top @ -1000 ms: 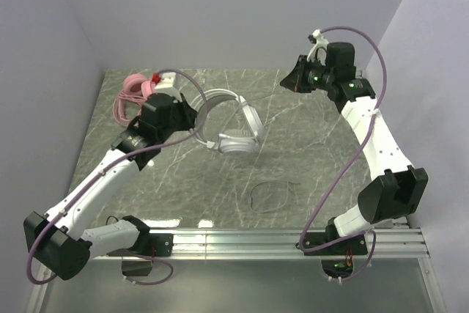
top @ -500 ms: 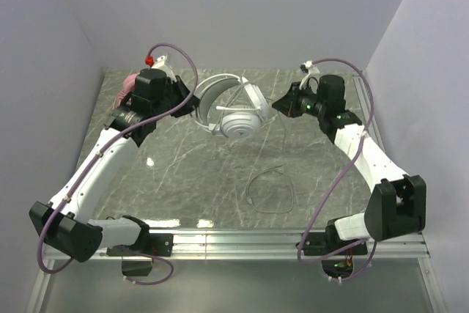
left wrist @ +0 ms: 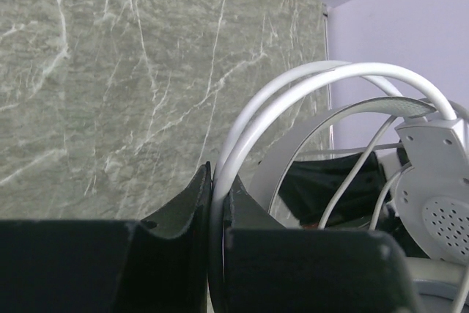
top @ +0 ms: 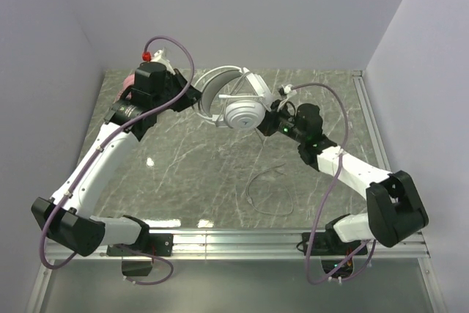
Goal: Wrap the headphones
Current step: Wrap the headphone cable with the right arm
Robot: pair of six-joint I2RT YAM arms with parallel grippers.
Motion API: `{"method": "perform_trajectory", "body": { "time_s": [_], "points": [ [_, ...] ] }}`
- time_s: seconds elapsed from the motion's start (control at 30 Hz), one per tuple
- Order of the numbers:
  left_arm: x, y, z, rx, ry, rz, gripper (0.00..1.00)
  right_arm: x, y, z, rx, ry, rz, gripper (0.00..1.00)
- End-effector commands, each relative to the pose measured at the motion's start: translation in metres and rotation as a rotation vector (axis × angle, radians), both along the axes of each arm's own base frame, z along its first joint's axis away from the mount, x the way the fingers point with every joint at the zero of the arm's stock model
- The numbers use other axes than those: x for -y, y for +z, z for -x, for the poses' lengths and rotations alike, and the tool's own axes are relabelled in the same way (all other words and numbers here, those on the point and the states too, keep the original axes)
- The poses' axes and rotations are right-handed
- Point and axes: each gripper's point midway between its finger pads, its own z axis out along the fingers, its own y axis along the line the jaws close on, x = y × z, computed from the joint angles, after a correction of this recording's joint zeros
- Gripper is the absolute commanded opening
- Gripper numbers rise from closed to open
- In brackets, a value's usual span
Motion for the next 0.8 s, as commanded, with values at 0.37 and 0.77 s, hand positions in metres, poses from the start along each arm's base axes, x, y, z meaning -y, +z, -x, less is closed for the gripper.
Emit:
{"method": "perform_trajectory", "body": {
  "time_s": [0.37, 0.77],
  "points": [
    [0.012, 0.116, -0.003, 0.234, 0.048, 0.204, 0.00, -0.044, -0.028, 0.000, 0.078, -0.039, -0.116, 0.20],
    [0.004, 0.137, -0.004, 0.273, 0.099, 0.201, 0.00, -0.049, -0.036, 0.009, 0.069, -0.005, -0.156, 0.22]
  ]
}}
